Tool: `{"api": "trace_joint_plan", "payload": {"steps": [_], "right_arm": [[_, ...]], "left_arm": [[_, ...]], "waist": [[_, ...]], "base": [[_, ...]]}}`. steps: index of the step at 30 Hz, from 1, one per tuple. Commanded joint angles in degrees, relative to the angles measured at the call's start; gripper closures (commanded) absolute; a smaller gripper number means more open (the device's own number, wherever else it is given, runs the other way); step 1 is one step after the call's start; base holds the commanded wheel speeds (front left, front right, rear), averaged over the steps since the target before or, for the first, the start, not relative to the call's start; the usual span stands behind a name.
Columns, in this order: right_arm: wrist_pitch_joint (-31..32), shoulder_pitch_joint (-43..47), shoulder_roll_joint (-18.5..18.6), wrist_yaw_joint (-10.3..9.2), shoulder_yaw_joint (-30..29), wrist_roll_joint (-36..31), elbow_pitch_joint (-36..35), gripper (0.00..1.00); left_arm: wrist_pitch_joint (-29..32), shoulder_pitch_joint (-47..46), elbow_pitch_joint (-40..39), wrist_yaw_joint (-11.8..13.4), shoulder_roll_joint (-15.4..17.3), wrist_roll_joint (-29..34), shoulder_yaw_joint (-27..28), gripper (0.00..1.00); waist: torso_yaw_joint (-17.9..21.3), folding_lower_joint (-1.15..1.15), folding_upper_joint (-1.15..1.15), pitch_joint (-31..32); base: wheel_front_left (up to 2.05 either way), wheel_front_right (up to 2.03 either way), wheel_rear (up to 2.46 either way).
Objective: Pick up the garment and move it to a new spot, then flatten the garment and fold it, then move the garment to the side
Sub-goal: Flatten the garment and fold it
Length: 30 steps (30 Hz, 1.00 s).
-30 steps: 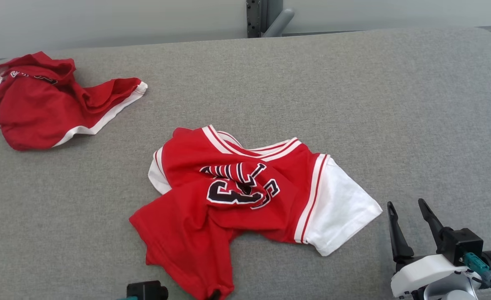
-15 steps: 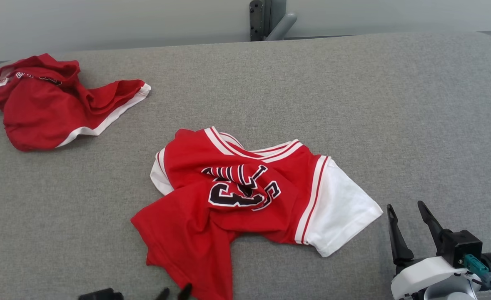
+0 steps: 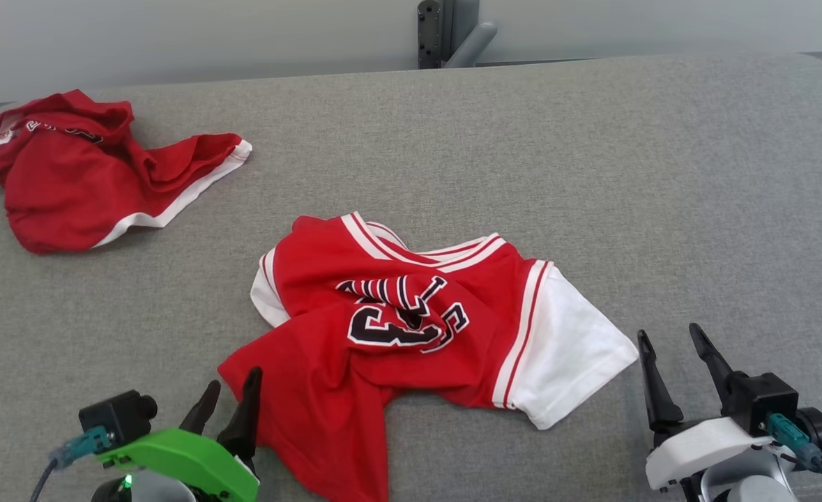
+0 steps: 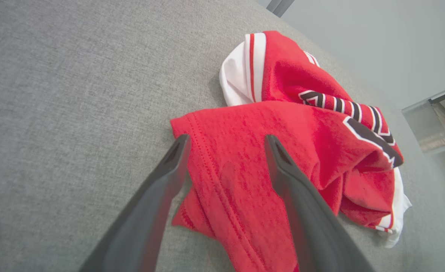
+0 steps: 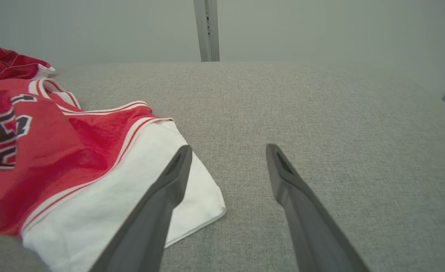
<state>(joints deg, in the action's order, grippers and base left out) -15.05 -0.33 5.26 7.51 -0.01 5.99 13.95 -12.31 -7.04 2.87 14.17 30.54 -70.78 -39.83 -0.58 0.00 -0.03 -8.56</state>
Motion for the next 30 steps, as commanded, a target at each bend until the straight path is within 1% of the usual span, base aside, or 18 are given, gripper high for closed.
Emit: {"api": "trace_joint_plan", "payload": {"steps": [1,3,5,6,9,12,17,21,22,23,27,30], "right_arm": [[-0.2,-1.01,0.06,-0.04,0.59,-0.14,0.05,0.0],[-0.2,-1.24,-0.11,-0.04,0.83,0.13,-0.03,0.0],[-0.2,-1.07,-0.26,-0.04,0.5,0.3,-0.13,0.0],[-0.2,-1.07,-0.26,-0.04,0.5,0.3,-0.13,0.0],[-0.2,-0.29,-0.4,-0.04,-0.17,0.34,0.21,0.0],[-0.2,-0.37,-0.64,-0.04,-0.48,0.5,0.16,0.0],[-0.2,-1.42,-0.95,-0.04,-0.31,0.63,0.22,0.0],[-0.2,-1.8,-1.19,-0.04,-0.41,0.59,-0.04,0.0],[-0.2,-1.89,-1.2,-0.04,-0.46,0.62,-0.05,0.0],[-0.2,-1.97,-1.18,-0.04,-0.57,0.62,-0.02,0.0],[-0.2,-2.17,-1.2,-0.04,-0.72,0.6,0.13,0.0],[-0.2,-2.13,-1.3,-0.04,-0.78,0.66,0.16,0.0]], "left_arm": [[1.76,-2.39,2.87,-0.4,-0.28,-0.71,0.12,0.0],[3.94,-3.75,5.64,-0.36,0.44,-1.46,0.06,0.0],[6.68,-4.3,6.63,-1.41,0.81,-2.9,-0.28,0.0],[6.68,-4.3,6.63,-1.41,0.81,-2.9,-0.28,0.0],[9.5,-3.75,6.52,-3.46,2.35,-4.47,-0.39,0.0],[11.39,-2.48,6.09,-5.09,2.7,-6.5,-0.57,0.0],[13.84,-1.58,6.18,-7.84,1.25,-9.19,-1.31,0.0],[14.04,-3.31,8.3,-8.5,-0.31,-7.67,-2.63,0.0],[13.14,-3.89,8.92,-8.62,-0.8,-7.15,-2.47,0.74],[12.38,-4.45,9.57,-8.77,-1.21,-6.85,-2.11,1.0],[7.34,-7.13,12.09,-9.45,-2.26,-4.72,0.06,1.0],[4.92,-9.35,13.82,-10.18,-2.6,-3.67,1.11,1.0]], "waist": [[1.09,0.0,0.03,-0.27],[2.31,0.0,0.03,-0.41],[3.4,0.0,0.03,-0.62],[3.4,0.0,0.03,-0.62],[4.76,0.0,0.03,-1.0],[5.75,0.0,0.03,-1.6],[7.03,0.0,0.03,-2.2],[7.76,0.0,0.03,-2.46],[7.88,0.0,0.03,-2.5],[7.99,0.0,0.03,-2.57],[8.49,0.0,0.03,-2.64],[8.69,0.0,0.03,-2.67]], "base": [[0.0,0.0,0.0],[0.0,0.0,0.0],[0.0,0.0,0.0],[0.0,0.0,0.0],[0.0,0.0,0.0],[0.0,0.0,0.0],[0.0,0.0,0.0],[0.0,0.0,0.0],[0.0,0.0,0.0],[0.0,0.0,0.0],[0.0,0.0,0.0],[0.0,0.0,0.0]]}}
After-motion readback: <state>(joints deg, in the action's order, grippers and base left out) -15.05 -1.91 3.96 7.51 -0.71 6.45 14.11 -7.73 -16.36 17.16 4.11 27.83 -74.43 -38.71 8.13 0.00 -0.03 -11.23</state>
